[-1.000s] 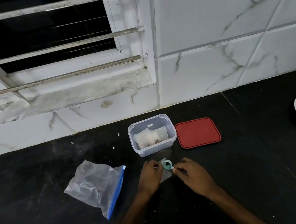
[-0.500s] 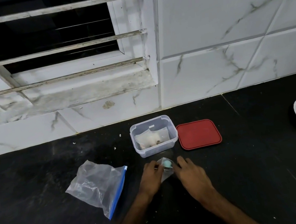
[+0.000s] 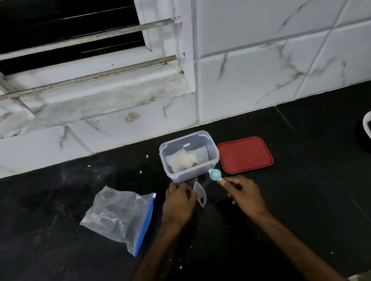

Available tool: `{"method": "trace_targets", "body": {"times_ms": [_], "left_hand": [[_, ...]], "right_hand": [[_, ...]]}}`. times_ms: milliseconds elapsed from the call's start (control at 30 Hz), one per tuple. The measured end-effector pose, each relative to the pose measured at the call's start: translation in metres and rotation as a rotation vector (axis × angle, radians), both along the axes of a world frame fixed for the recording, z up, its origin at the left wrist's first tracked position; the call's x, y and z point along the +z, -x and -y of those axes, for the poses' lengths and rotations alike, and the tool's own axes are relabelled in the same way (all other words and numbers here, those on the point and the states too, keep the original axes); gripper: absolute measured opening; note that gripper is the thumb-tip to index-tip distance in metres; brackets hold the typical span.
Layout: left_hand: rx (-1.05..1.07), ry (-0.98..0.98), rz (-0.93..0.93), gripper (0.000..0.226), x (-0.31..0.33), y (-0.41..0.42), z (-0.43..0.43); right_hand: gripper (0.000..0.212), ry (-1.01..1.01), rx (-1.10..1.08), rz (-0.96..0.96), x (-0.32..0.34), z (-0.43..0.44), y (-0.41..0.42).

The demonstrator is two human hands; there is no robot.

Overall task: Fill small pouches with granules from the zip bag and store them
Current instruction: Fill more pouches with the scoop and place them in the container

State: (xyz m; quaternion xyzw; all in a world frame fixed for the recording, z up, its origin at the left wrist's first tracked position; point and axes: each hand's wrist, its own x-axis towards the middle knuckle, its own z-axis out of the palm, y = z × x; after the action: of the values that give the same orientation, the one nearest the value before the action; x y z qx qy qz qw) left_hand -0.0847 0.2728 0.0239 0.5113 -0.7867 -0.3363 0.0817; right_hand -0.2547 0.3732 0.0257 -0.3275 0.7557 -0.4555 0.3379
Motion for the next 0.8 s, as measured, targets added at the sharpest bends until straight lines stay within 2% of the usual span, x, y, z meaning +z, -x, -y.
{"method": "trace_targets", "body": {"times_ms": [100, 200, 300, 467, 667, 733, 800], "left_hand": [[-0.125, 0.223, 0.194, 0.03, 0.006, 0.009, -0.001], [-0.207, 0.279, 0.281, 0.039, 0.007, 0.027, -0.009], [-0.205, 0.245, 0.232, 0.037, 0.002, 0.04, -0.02], [-0.115, 0.059, 0.045, 0.023, -0.002, 0.042, -0.021], [-0.132, 0.01, 0.045, 0.025, 0.004, 0.037, -0.026], [-0.074, 0.064, 0.077, 0.03, 0.012, 0.027, -0.026], [-0.007, 0.224, 0.147, 0.039, 0.022, 0.005, -0.025]], "right_hand": [[0.018, -0.005, -0.081, 0.138, -0.002, -0.006, 0.011], [0.016, -0.019, -0.131, 0.219, -0.006, -0.014, 0.015], [0.014, -0.029, -0.101, 0.202, -0.007, -0.021, 0.014], [0.013, -0.031, -0.067, 0.12, -0.009, -0.029, 0.012], [0.011, -0.016, -0.099, 0.158, -0.007, -0.028, 0.006], [0.012, -0.014, -0.083, 0.141, -0.001, -0.028, 0.004], [0.013, 0.0, -0.068, 0.143, 0.005, -0.028, 0.0]]}}
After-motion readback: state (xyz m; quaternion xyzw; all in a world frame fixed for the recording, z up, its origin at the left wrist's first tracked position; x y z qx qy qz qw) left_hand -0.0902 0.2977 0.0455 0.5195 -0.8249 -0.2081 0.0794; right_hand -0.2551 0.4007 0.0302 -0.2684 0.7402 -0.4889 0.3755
